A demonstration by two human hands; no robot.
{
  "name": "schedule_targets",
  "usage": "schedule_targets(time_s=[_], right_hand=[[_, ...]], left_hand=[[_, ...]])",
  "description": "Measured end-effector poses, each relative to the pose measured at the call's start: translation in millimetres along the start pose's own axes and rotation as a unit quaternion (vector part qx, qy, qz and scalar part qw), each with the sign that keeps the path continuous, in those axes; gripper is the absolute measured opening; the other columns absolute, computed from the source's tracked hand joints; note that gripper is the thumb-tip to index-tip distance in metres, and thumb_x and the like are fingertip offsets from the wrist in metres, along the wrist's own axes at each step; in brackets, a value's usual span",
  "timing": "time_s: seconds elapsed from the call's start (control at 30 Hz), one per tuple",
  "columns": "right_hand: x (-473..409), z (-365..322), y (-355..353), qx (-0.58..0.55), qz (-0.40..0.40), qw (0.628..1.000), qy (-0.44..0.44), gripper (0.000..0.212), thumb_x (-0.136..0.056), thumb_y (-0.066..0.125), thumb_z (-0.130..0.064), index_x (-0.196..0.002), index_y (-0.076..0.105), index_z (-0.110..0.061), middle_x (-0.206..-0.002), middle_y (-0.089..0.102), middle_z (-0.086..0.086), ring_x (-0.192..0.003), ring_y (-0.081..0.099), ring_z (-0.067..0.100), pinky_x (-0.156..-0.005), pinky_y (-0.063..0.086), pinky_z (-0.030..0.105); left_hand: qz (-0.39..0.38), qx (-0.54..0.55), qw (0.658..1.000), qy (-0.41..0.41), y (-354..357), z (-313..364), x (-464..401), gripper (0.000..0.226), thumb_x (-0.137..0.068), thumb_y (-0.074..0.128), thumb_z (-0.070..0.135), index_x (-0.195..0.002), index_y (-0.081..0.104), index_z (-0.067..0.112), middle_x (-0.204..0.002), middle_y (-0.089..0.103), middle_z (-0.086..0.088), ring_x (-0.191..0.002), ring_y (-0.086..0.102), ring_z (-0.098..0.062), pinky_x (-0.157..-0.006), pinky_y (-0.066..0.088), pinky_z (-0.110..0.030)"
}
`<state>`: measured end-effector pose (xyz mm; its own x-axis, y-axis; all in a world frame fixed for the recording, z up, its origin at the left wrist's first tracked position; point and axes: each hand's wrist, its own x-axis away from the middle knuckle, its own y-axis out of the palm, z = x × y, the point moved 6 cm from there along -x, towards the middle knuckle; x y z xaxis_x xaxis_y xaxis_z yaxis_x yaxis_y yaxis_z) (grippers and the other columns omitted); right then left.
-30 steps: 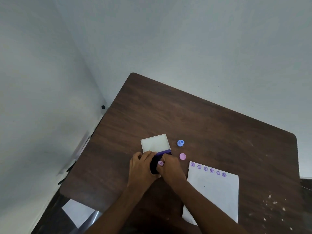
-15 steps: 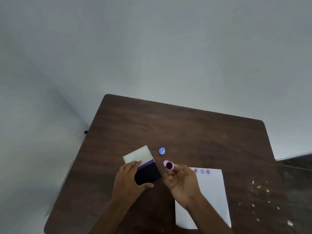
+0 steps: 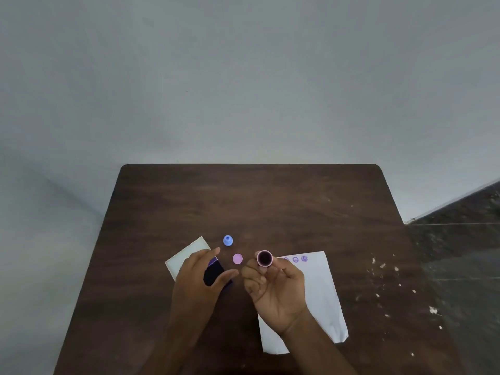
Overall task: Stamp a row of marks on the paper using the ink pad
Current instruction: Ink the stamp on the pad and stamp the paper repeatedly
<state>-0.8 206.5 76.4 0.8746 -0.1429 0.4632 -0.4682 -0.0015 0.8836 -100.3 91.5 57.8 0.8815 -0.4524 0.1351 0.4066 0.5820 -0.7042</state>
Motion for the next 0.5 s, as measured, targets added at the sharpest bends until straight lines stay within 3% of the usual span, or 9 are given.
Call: schedule_targets(time_s=[0.13, 0.3, 0.4, 0.5], right_hand=[[3.6, -11.8, -8.9, -0.017, 0.009, 1.0, -0.017, 0.011, -0.082, 0.059, -0.012, -0.086, 0.059, -0.001, -0.071, 0.052, 0.014, -0.062, 0.045, 0.02, -0.056, 0.044, 0.03], [11.1, -38.9, -44.2, 0.069, 0.092, 0.992, -0.05, 0.025, -0.08, 0.071, -0.011, -0.099, 0.063, 0.003, -0.077, 0.059, 0.015, -0.063, 0.051, 0.019, -0.06, 0.049, 0.028], [23.2, -70.6, -73.1, 0.2, 0.174, 0.96, -0.094, 0.032, -0.076, 0.078, -0.018, -0.099, 0.069, 0.003, -0.074, 0.063, 0.011, -0.062, 0.055, 0.015, -0.059, 0.05, 0.026], [39.5, -106.5, -100.0, 0.316, 0.26, 0.897, -0.169, 0.036, -0.069, 0.084, -0.023, -0.089, 0.071, 0.004, -0.065, 0.06, 0.012, -0.054, 0.05, 0.018, -0.05, 0.043, 0.028]], left_hand=[[-0.006, -0.003, 1.0, 0.024, 7.1, 6.1, -2.7, 0.046, -0.076, 0.07, 0.049, -0.118, 0.058, 0.032, -0.116, 0.058, 0.015, -0.104, 0.044, 0.001, -0.089, 0.038, -0.023], [-0.042, -0.038, 0.997, -0.046, 38.8, 4.3, -7.6, 0.039, -0.081, 0.069, 0.039, -0.115, 0.061, 0.022, -0.121, 0.063, 0.001, -0.11, 0.056, -0.015, -0.096, 0.046, -0.034], [-0.099, -0.07, 0.99, -0.065, 70.3, 11.1, -4.8, 0.039, -0.082, 0.071, 0.032, -0.118, 0.057, 0.025, -0.126, 0.06, 0.0, -0.114, 0.055, -0.015, -0.1, 0.041, -0.031], [-0.112, -0.045, 0.992, 0.039, 97.2, 34.6, -2.1, 0.029, -0.086, 0.064, 0.037, -0.115, 0.06, 0.034, -0.12, 0.062, 0.01, -0.108, 0.055, -0.005, -0.099, 0.039, -0.022]])
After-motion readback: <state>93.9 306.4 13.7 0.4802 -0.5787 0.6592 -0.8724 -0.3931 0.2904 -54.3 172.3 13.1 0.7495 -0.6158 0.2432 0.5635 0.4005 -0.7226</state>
